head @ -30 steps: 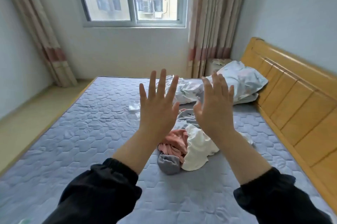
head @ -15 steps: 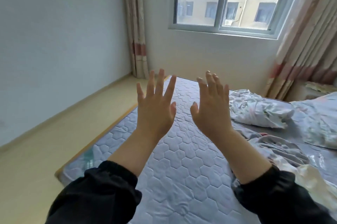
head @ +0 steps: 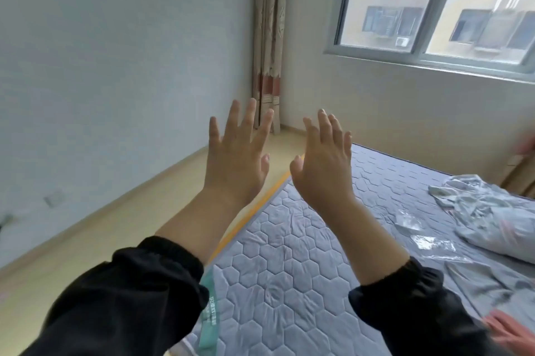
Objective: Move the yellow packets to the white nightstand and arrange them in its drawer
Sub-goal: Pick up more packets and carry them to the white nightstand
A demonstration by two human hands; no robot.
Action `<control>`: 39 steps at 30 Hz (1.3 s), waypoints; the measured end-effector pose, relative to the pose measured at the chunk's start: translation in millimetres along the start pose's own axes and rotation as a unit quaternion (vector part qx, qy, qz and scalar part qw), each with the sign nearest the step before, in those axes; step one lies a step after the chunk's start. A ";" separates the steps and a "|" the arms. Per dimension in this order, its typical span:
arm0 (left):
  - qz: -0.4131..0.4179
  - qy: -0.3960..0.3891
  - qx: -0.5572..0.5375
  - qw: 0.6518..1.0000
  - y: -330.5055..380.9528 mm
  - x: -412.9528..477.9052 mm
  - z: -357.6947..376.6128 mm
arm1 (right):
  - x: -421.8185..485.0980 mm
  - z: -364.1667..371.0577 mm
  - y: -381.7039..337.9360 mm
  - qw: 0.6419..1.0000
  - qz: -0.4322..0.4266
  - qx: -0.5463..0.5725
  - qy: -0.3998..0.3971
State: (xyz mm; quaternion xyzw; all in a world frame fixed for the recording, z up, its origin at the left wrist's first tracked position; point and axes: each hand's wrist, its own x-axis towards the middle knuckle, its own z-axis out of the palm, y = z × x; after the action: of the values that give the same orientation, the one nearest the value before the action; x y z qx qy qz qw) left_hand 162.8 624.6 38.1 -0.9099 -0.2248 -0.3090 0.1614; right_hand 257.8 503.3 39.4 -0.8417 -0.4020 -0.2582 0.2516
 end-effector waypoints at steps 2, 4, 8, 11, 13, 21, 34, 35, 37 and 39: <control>0.001 -0.005 -0.002 1.000 -39.2 5.1 13.8 | 18.2 28.3 -33.7 1.000 -0.009 0.002 0.001; 0.003 0.003 -0.009 1.000 -81.1 7.5 30.2 | 33.0 58.5 -65.7 1.000 -0.011 -0.005 0.007; 0.031 0.008 -0.008 0.999 -175.9 9.3 67.6 | 62.2 119.1 -136.2 1.000 -0.005 -0.024 0.018; 0.047 -0.019 -0.028 0.998 -247.3 19.2 89.5 | 89.1 159.8 -195.2 0.999 0.007 -0.042 0.024; 0.061 -0.023 -0.048 0.997 -289.2 30.9 99.5 | 108.7 184.7 -229.9 0.998 0.025 -0.045 0.023; 0.112 -0.032 -0.088 0.989 -402.7 96.7 171.4 | 182.8 267.7 -292.9 0.992 0.070 -0.105 0.007; 0.171 -0.010 -0.102 0.980 -521.6 289.5 387.5 | 386.5 484.6 -285.5 0.987 0.096 -0.125 0.018; 0.174 -0.008 -0.101 0.980 -528.6 309.3 406.4 | 407.9 500.2 -279.7 0.987 0.100 -0.126 0.016; 0.175 -0.010 -0.104 0.979 -540.6 346.3 444.6 | 448.9 528.2 -268.0 0.986 0.106 -0.131 0.014; 0.165 -0.019 -0.120 0.979 -549.3 381.7 478.6 | 486.2 553.2 -256.7 0.985 0.109 -0.133 0.014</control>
State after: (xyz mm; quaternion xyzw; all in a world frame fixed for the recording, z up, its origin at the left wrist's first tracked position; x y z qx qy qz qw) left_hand 388.0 1415.0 3.1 -0.9531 -0.0358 -0.2849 0.0958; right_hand 443.5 1259.5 -4.9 -0.9028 -0.2659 -0.2923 0.1699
